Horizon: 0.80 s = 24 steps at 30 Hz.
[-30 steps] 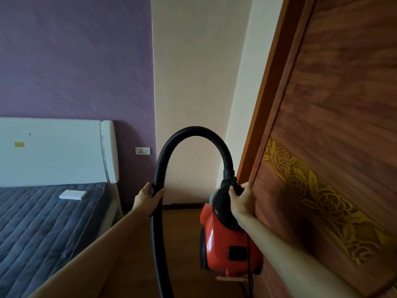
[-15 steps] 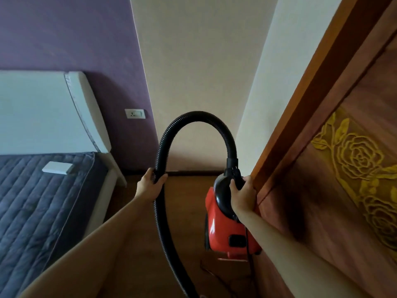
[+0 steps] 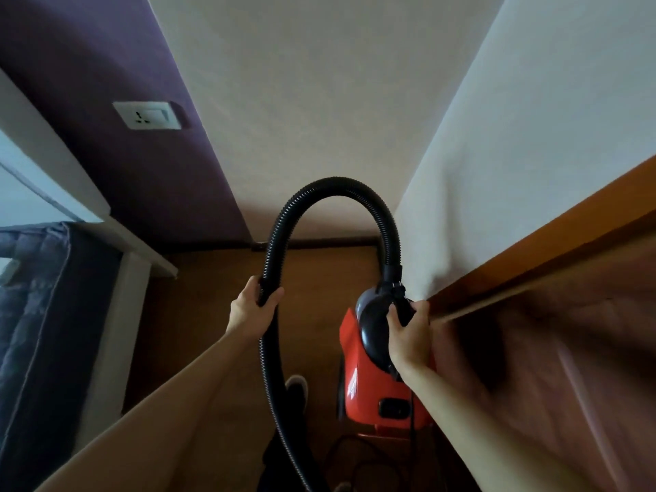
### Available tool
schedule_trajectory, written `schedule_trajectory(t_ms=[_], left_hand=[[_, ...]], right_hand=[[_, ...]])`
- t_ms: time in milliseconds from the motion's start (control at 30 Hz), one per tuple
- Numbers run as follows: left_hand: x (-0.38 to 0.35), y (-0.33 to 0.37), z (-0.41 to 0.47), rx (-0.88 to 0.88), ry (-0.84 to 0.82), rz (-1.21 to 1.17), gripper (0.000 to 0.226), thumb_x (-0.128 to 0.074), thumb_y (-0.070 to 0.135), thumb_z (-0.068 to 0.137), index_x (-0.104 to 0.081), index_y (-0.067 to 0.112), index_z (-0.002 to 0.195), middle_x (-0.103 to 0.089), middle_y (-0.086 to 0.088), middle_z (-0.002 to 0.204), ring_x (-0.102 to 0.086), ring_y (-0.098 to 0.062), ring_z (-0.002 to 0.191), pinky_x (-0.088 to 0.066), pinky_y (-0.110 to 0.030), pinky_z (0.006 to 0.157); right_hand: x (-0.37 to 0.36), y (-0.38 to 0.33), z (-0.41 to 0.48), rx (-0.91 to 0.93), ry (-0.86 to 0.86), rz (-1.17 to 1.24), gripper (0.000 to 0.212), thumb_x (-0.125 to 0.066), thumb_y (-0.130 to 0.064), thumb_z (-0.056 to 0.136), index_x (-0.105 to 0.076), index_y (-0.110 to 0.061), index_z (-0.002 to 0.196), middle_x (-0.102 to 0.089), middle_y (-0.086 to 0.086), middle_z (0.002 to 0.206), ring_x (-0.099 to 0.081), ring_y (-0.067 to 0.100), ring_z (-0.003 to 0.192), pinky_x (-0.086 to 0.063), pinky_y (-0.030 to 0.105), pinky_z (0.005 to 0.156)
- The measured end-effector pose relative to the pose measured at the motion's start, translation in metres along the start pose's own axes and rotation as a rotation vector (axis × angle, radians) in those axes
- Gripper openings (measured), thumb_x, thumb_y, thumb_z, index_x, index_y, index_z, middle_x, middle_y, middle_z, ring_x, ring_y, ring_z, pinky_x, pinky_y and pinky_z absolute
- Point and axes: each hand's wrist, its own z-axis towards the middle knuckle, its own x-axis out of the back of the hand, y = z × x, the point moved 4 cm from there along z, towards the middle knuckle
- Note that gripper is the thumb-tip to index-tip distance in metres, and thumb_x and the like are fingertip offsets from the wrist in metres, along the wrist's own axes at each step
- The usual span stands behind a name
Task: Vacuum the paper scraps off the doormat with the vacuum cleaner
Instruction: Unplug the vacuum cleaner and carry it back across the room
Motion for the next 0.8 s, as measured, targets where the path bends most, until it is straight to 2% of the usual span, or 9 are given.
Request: schedule_trajectory(t_ms=[67, 200, 267, 367, 467, 567, 667, 767, 800], left_hand=[[-0.013, -0.015, 0.042, 0.012, -0.026, 0.008, 0.019, -0.065, 0.037, 0.092, -0.055, 0.023, 0.100, -0.067, -0.002, 0.086, -0.068, -0.017, 0.076, -0.052, -0.026, 0.059], [-0.035, -0.047, 0.117, 0.044, -0.044, 0.023, 0.020, -0.065, 0.035, 0.093, -0.053, 0.019, 0.098, -0.067, -0.004, 0.085, -0.069, -0.016, 0.072, -0.054, -0.025, 0.056], [-0.046, -0.061, 0.149, 0.053, -0.041, 0.033, 0.022, -0.064, 0.036, 0.093, -0.053, 0.018, 0.097, -0.067, -0.004, 0.084, -0.069, -0.016, 0.070, -0.054, -0.026, 0.056], [-0.068, -0.084, 0.191, 0.057, -0.052, 0.051, 0.024, -0.063, 0.040, 0.093, -0.052, 0.018, 0.098, -0.066, -0.003, 0.083, -0.069, -0.018, 0.072, -0.057, -0.032, 0.061], [-0.093, -0.107, 0.224, 0.047, -0.066, 0.054, 0.022, -0.062, 0.039, 0.094, -0.052, 0.020, 0.097, -0.066, -0.002, 0.082, -0.067, -0.013, 0.069, -0.048, -0.019, 0.052], [-0.118, -0.127, 0.250, 0.034, -0.084, 0.055, 0.020, -0.062, 0.037, 0.095, -0.051, 0.021, 0.098, -0.066, -0.001, 0.083, -0.067, -0.011, 0.068, -0.045, -0.014, 0.048], [-0.139, -0.146, 0.270, 0.045, -0.104, 0.055, 0.020, -0.061, 0.038, 0.095, -0.052, 0.021, 0.101, -0.067, 0.001, 0.084, -0.068, -0.011, 0.068, -0.047, -0.013, 0.046], [-0.157, -0.156, 0.286, 0.038, -0.109, 0.047, 0.021, -0.060, 0.037, 0.095, -0.051, 0.021, 0.104, -0.064, 0.003, 0.085, -0.066, -0.009, 0.068, -0.045, -0.011, 0.043], [-0.163, -0.158, 0.290, 0.039, -0.110, 0.043, 0.021, -0.060, 0.038, 0.096, -0.050, 0.022, 0.106, -0.063, 0.004, 0.085, -0.065, -0.008, 0.068, -0.045, -0.010, 0.042]], right_hand=[[-0.033, 0.013, 0.026, -0.013, -0.003, -0.013, 0.022, -0.061, -0.027, 0.095, -0.049, -0.013, 0.107, -0.067, 0.009, 0.098, -0.067, 0.028, 0.093, -0.057, 0.041, 0.078], [-0.091, 0.037, 0.076, -0.010, -0.002, -0.076, 0.020, -0.060, -0.029, 0.095, -0.046, -0.016, 0.101, -0.064, 0.004, 0.087, -0.065, 0.028, 0.084, -0.052, 0.036, 0.071], [-0.117, 0.048, 0.100, 0.015, -0.014, -0.075, 0.019, -0.060, -0.029, 0.095, -0.046, -0.018, 0.100, -0.063, 0.001, 0.085, -0.064, 0.024, 0.082, -0.055, 0.041, 0.073], [-0.152, 0.065, 0.135, 0.066, -0.011, -0.083, 0.018, -0.061, -0.025, 0.096, -0.044, -0.018, 0.095, -0.056, -0.008, 0.078, -0.060, 0.016, 0.073, -0.054, 0.039, 0.068], [-0.181, 0.091, 0.165, 0.063, -0.010, -0.100, 0.018, -0.058, -0.027, 0.097, -0.043, -0.017, 0.095, -0.053, -0.006, 0.076, -0.056, 0.011, 0.070, -0.049, 0.034, 0.063], [-0.204, 0.120, 0.189, 0.049, 0.001, -0.102, 0.021, -0.058, -0.028, 0.097, -0.046, -0.010, 0.097, -0.056, 0.002, 0.075, -0.056, 0.009, 0.066, -0.051, 0.035, 0.062], [-0.221, 0.142, 0.208, 0.049, 0.000, -0.100, 0.025, -0.056, -0.029, 0.098, -0.048, -0.007, 0.101, -0.057, 0.004, 0.076, -0.055, 0.007, 0.065, -0.046, 0.028, 0.060], [-0.231, 0.155, 0.224, 0.053, 0.003, -0.116, 0.019, -0.056, -0.029, 0.098, -0.046, -0.012, 0.098, -0.057, 0.003, 0.076, -0.054, 0.002, 0.064, -0.040, 0.013, 0.055], [-0.234, 0.158, 0.228, 0.053, 0.003, -0.107, 0.018, -0.056, -0.028, 0.098, -0.046, -0.013, 0.098, -0.057, 0.002, 0.076, -0.055, 0.003, 0.064, -0.039, 0.013, 0.055]])
